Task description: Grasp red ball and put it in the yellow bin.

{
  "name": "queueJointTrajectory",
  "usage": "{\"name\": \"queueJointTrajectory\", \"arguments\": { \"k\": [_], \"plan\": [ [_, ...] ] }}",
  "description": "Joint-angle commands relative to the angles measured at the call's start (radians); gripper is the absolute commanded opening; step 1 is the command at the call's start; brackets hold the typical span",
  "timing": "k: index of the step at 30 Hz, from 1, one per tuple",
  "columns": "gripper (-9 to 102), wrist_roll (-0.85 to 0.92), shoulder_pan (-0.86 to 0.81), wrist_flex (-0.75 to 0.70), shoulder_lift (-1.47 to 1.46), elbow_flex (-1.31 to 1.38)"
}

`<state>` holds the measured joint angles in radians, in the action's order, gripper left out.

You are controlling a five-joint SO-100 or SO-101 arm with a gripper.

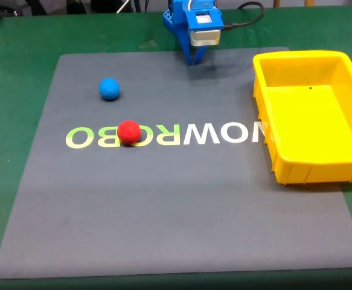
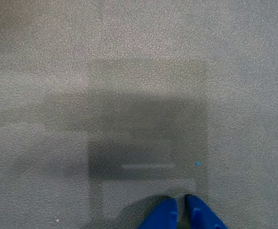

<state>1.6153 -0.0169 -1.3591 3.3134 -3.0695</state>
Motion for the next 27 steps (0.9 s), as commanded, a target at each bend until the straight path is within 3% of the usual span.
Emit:
{"name": "queueJointTrajectory", "arguments": {
  "k": [1, 15, 21, 27],
  "plan": [
    [0, 0.009, 0.002, -0.008, 0.012, -0.031],
    [1, 0.0, 0.002, -0.008, 0.012, -0.031],
    [32, 0.061, -0.091, 0.118, 0.011, 0.015],
    [35, 0.221, -0.213, 0.255, -0.112, 0.169]
  ]
}}
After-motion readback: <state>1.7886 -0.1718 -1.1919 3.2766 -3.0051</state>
